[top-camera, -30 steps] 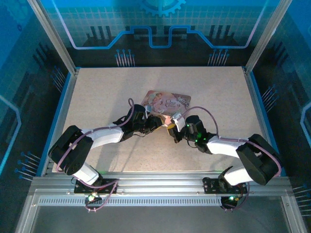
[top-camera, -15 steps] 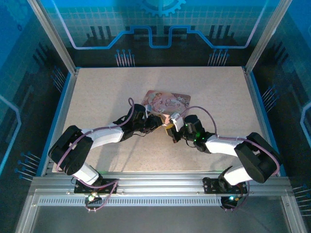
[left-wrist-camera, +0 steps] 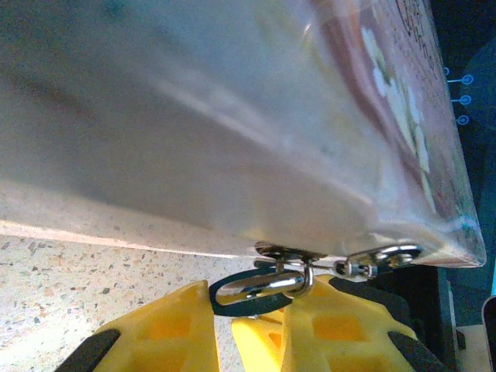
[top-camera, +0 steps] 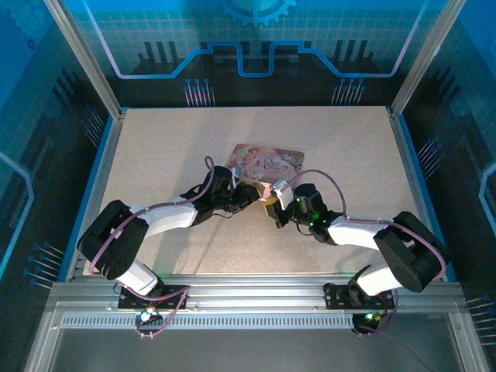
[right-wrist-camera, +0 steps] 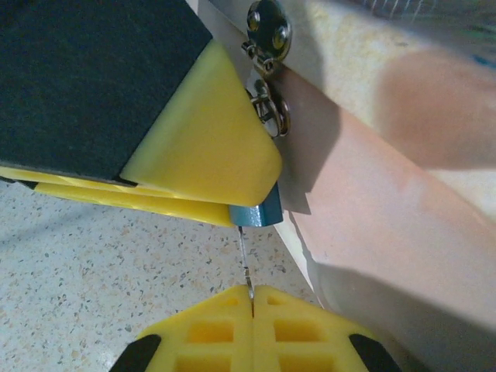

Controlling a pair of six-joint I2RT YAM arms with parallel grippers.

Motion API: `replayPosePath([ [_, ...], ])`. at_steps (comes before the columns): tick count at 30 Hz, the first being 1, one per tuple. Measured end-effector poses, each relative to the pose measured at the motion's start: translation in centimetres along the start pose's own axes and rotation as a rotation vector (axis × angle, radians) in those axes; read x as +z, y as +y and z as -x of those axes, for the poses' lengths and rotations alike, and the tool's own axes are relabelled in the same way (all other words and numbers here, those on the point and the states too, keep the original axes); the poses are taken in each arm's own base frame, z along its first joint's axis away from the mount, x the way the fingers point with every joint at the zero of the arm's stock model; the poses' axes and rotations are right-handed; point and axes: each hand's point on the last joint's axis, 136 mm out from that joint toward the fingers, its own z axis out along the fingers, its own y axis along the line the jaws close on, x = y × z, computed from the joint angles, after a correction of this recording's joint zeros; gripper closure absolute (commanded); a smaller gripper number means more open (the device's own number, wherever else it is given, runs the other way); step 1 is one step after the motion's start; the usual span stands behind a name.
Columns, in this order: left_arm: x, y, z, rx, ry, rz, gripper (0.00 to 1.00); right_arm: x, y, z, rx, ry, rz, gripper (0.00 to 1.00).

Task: Unlock the padlock with the key

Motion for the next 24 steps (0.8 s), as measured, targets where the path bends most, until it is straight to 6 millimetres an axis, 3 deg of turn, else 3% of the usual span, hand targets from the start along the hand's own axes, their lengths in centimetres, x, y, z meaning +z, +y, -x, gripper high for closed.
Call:
replayPosePath([
  [24,0.03,-0.24,0.0,0.005,-0.002,-0.008,0.84,-0.48,-0.57,0.6,0.031,-0.036,0.001,0.99],
])
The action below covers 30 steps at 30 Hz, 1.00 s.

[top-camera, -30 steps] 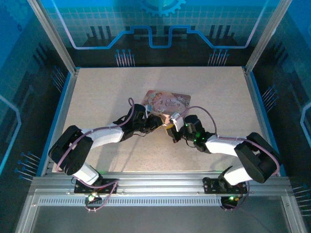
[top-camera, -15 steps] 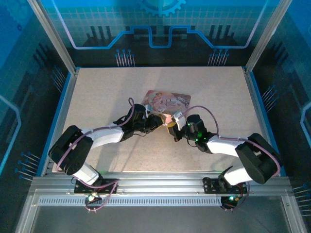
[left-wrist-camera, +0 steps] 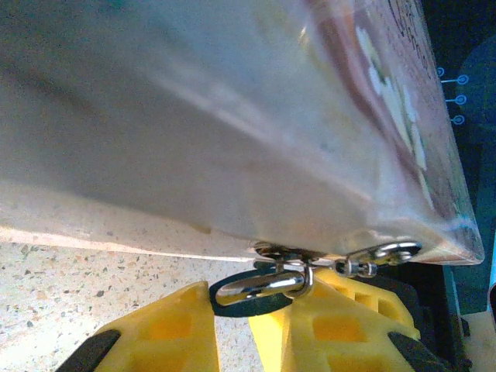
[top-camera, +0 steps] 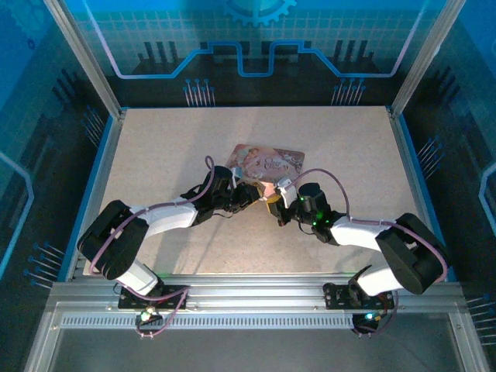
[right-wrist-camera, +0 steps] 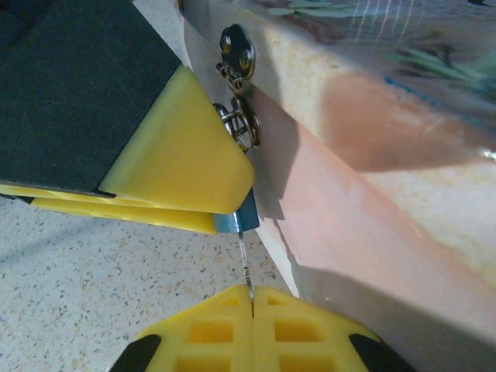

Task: Unlock the padlock with the key

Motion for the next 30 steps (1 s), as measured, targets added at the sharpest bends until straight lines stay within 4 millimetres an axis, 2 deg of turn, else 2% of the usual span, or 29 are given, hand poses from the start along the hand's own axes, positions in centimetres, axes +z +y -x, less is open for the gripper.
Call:
replayPosePath([
  [22,0.0,-0.1,0.9,-0.02,-0.04,0.017,0.84,1.6,-0.5,0.2,-0.004,-0.017,0.007,0.99],
  [30,-0.1,-0.5,1.2,-0.021,-0.046,0.011,0.84,1.4,-0.8,0.6,-0.006,-0.03,0.026,0.99],
])
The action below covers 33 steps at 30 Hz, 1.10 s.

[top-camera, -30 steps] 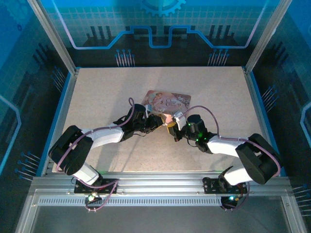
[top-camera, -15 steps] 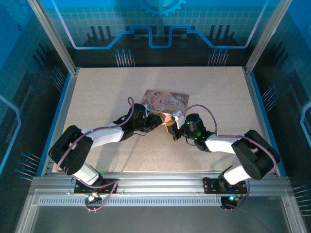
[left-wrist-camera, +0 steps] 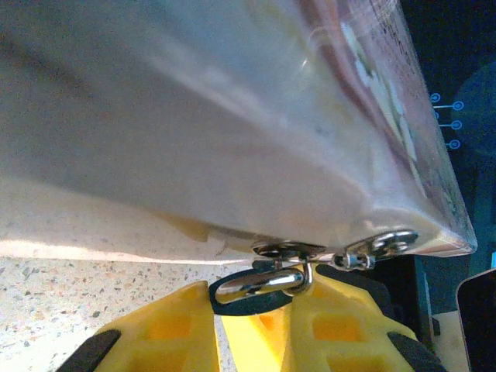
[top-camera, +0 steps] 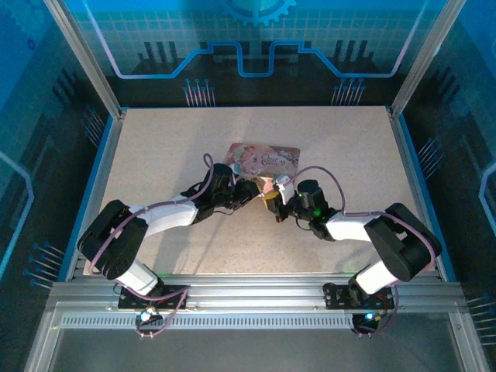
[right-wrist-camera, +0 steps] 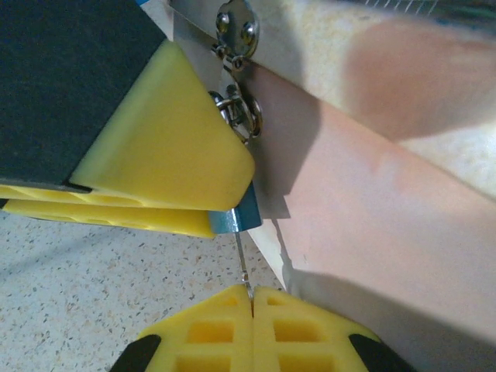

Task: Unlock the padlock with the key

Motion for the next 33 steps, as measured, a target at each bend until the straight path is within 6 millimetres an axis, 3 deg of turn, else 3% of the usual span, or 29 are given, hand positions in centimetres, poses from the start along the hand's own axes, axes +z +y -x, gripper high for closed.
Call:
replayPosePath([
  [9,0.0,-0.1,0.3,0.0,-0.016,0.003,0.84,0.3,-0.4,0.4,-0.01,-0.003,0.026,1.0],
  [15,0.2,-1.6,-3.4,0.025,0.132,-0.056,0.84,0.1,-3.1,2.7,-0.006,-0.064,-0.04,1.0],
  [17,0.2,-1.8,-3.8,0.027,0.15,-0.063,0.84,0.1,-3.3,3.7,-0.017,-0.091,-0.04,1.0],
  [25,-0.3,-2.1,-3.8,0.034,0.155,-0.07,0.82,0.0,-3.0,4.1,-0.029,-0.104,-0.026,1.0],
  [33,-1.9,-2.9,-2.9,0.078,0.116,-0.075,0.73,-0.2,-3.2,4.2,-0.025,-0.102,-0.035,1.0],
])
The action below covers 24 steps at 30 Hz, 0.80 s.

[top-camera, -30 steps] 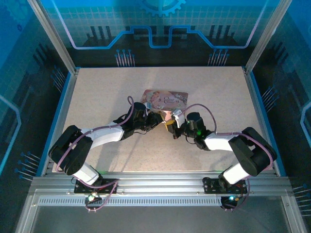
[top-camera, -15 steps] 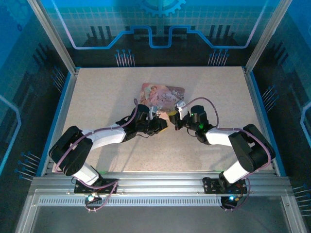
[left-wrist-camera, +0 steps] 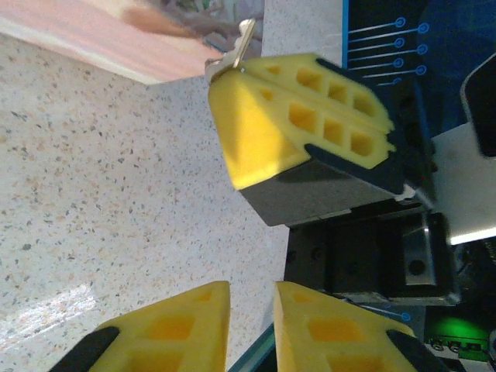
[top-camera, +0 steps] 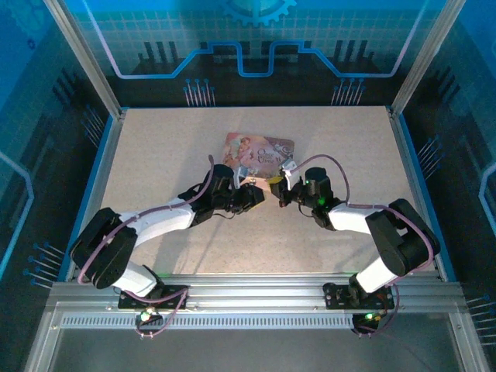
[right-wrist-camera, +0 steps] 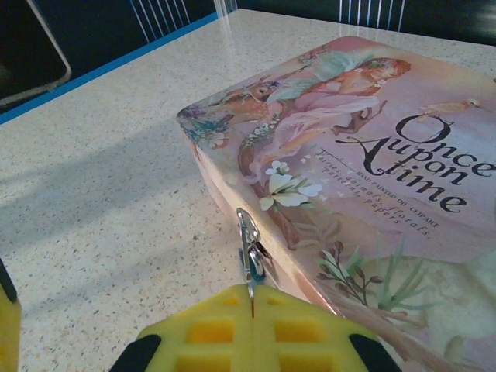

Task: Unlock the padlock with the key

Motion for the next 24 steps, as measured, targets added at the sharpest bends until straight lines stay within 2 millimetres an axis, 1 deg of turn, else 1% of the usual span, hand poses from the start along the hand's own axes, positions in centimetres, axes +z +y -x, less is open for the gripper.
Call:
replayPosePath([
  [3,-0.8,0.1,0.7,0.015,-0.03,0.015,0.64,-0.2,-0.1,-0.2,0.008,0.013,-0.004,1.0],
  [5,-1.4,0.3,1.2,0.023,-0.056,0.034,0.57,-0.3,-0.2,-0.3,0.019,0.031,-0.007,1.0],
  [8,-2.7,0.9,2.3,0.052,-0.102,0.072,0.46,-0.2,-0.4,0.2,0.049,0.055,-0.012,1.0],
  [9,-3.2,1.2,2.7,0.063,-0.122,0.092,0.41,-0.1,-0.6,0.7,0.064,0.065,-0.016,1.0],
  [10,-3.7,1.5,3.1,0.074,-0.141,0.113,0.36,0.1,-1.0,1.5,0.075,0.066,-0.022,1.0],
  [13,-4.8,2.4,3.9,0.121,-0.186,0.172,0.27,1.0,-1.8,3.8,0.102,0.061,-0.029,1.0],
  [15,-5.3,2.8,4.2,0.167,-0.205,0.209,0.21,1.8,-2.4,4.6,0.126,0.065,-0.033,1.0],
  [17,-5.7,3.2,4.4,0.2,-0.224,0.239,0.17,2.9,-3.1,4.6,0.162,0.095,-0.035,1.0],
  [20,-6.5,4.0,4.6,0.258,-0.246,0.288,0.15,4.6,-4.3,3.8,0.208,0.153,-0.037,1.0],
  [24,-7.2,4.8,4.5,0.294,-0.26,0.327,0.13,5.9,-4.8,2.7,0.251,0.221,-0.036,1.0],
])
